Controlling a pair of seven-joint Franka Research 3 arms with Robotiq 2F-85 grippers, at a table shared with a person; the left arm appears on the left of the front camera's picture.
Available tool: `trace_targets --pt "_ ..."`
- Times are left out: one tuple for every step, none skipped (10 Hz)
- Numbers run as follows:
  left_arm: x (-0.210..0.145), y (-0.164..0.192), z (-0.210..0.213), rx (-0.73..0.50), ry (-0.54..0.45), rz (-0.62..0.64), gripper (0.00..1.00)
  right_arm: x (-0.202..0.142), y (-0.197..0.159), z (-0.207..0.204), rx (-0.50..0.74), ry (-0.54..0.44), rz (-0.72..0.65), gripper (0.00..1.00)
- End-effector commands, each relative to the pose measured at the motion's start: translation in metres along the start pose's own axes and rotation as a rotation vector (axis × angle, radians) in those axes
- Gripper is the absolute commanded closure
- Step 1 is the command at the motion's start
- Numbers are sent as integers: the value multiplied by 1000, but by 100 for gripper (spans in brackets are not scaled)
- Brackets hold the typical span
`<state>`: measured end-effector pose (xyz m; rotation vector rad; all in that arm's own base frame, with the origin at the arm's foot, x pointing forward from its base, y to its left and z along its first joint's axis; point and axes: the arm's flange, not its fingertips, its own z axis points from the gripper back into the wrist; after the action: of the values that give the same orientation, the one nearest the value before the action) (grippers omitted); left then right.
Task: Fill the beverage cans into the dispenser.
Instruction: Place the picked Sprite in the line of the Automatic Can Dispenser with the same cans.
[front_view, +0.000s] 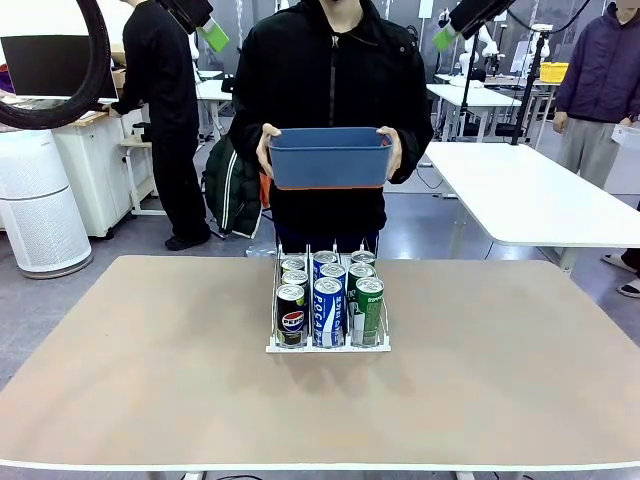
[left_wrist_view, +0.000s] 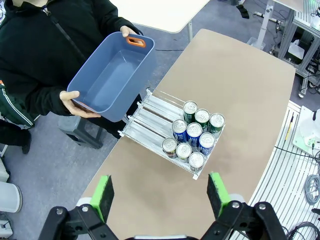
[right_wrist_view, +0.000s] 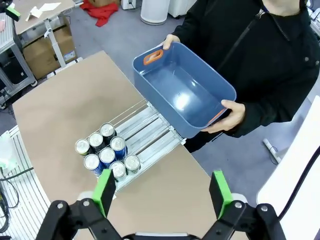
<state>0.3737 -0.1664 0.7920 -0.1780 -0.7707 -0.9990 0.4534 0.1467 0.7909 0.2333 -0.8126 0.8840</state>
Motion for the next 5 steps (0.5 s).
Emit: trace_targets --pt "0 0 0 -8 -8 6 0 7 -3 8 10 23 -18 0" --pt "0 0 0 -8 -8 6 0 8 -3 13 16 27 -29 0" --pt "0 0 0 -8 -8 6 0 9 -4 17 21 34 -35 0" --pt "0 0 0 -8 -8 6 0 9 -3 18 19 43 -33 0" --pt "0 0 0 -8 -8 6 0 9 -2 18 12 52 -36 0"
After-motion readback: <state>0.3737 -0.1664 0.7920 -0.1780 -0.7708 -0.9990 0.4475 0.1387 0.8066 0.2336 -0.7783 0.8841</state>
